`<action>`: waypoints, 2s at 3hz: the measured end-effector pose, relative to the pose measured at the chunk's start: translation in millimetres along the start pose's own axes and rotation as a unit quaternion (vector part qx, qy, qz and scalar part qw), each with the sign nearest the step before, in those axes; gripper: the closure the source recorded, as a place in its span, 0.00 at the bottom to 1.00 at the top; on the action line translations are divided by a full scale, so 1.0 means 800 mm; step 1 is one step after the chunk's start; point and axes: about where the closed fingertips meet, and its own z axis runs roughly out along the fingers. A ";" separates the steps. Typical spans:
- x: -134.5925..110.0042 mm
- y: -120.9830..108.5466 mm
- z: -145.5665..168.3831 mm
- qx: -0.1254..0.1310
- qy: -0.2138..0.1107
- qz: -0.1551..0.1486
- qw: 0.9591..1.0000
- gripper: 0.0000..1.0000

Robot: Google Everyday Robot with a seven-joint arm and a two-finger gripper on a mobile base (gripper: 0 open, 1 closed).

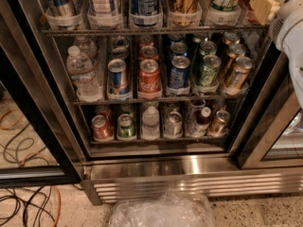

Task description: Pick coke can from top shelf of fridge

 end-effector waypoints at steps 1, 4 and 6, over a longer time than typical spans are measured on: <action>0.000 0.003 0.025 -0.008 -0.006 0.010 1.000 0.37; 0.008 0.016 0.056 -0.022 0.004 0.019 1.000 0.37; 0.021 0.028 0.070 -0.037 0.019 0.022 0.999 0.56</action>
Offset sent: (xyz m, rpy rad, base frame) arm 0.0303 0.0012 0.0047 0.0241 -0.0186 0.0279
